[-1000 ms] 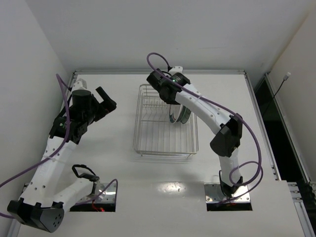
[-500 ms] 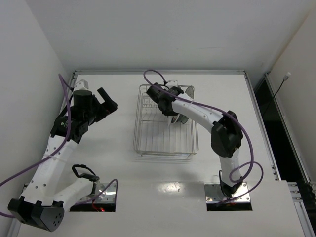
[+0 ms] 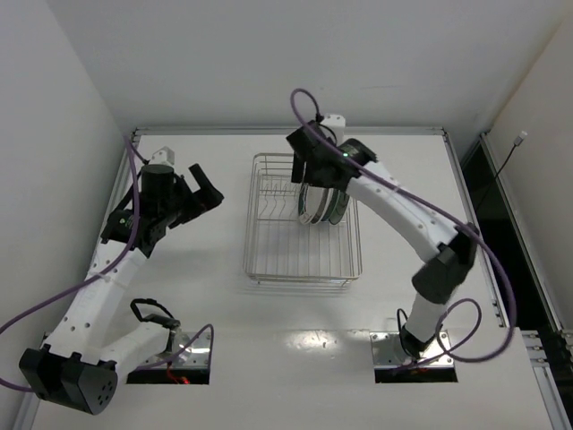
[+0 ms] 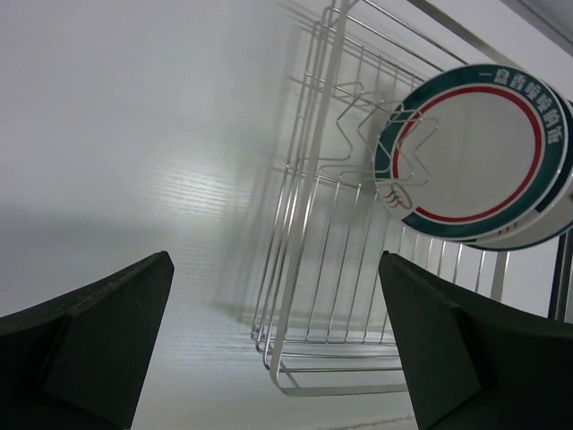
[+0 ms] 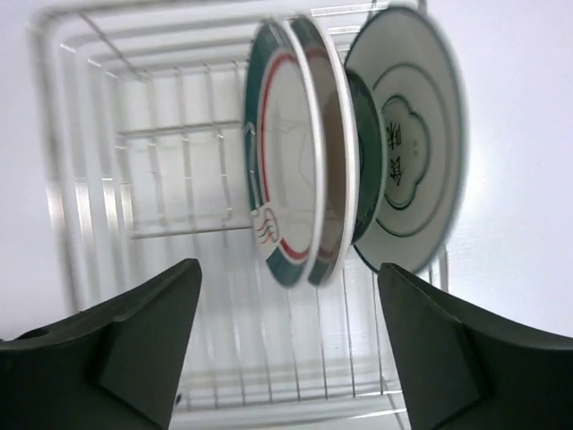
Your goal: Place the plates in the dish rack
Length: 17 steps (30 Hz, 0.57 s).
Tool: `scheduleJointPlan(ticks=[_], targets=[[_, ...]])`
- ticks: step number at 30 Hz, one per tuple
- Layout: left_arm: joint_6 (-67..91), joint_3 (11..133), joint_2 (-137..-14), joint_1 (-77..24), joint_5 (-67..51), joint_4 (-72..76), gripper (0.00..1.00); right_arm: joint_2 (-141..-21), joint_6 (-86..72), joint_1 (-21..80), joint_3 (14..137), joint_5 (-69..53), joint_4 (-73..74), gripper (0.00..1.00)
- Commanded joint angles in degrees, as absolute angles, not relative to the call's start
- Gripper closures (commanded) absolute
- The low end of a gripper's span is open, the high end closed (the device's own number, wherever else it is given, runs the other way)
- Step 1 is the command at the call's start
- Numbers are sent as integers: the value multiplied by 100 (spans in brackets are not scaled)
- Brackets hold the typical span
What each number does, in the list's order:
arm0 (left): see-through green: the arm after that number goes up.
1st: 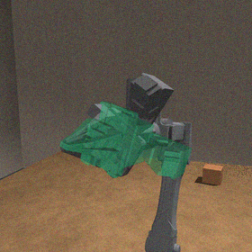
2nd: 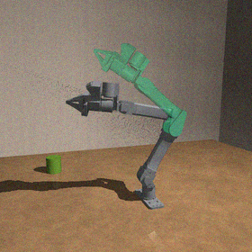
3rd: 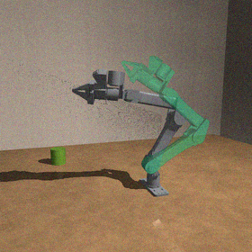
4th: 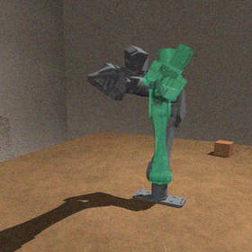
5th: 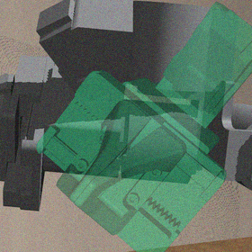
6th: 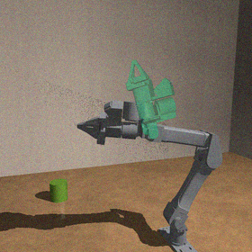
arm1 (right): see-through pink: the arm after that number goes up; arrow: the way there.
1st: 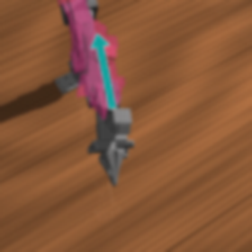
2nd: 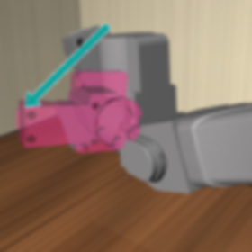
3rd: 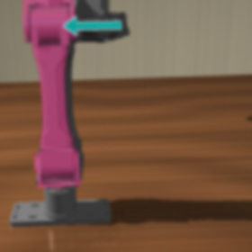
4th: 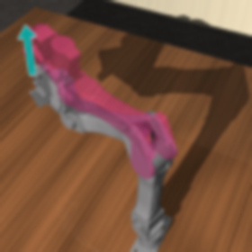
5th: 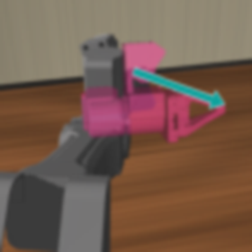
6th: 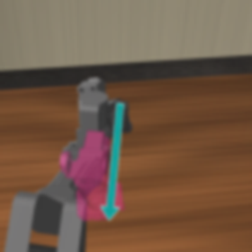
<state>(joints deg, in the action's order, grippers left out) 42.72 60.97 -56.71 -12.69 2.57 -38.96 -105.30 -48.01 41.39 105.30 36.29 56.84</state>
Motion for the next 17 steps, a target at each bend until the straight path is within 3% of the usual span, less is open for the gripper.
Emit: scheduleJointPlan(ticks=[1, 8, 12, 17], targets=[[3990, 6064, -5643, -1222, -289, -3297, 1, -9380, -4615, 4140, 10803, 3438, 5942, 21], [3701, 5722, -5590, -1169, -457, -2777, 1, -7157, -4271, 4140, 8961, 1812, 5030, 0], [3560, 5722, -5739, -1169, -378, -2777, 1, -5724, -4271, 4140, 7868, 1740, 4746, 0], [3445, 5722, -5801, -1169, -508, -2462, 1, -5168, -4324, 4087, 7243, 2100, 5447, 0]])
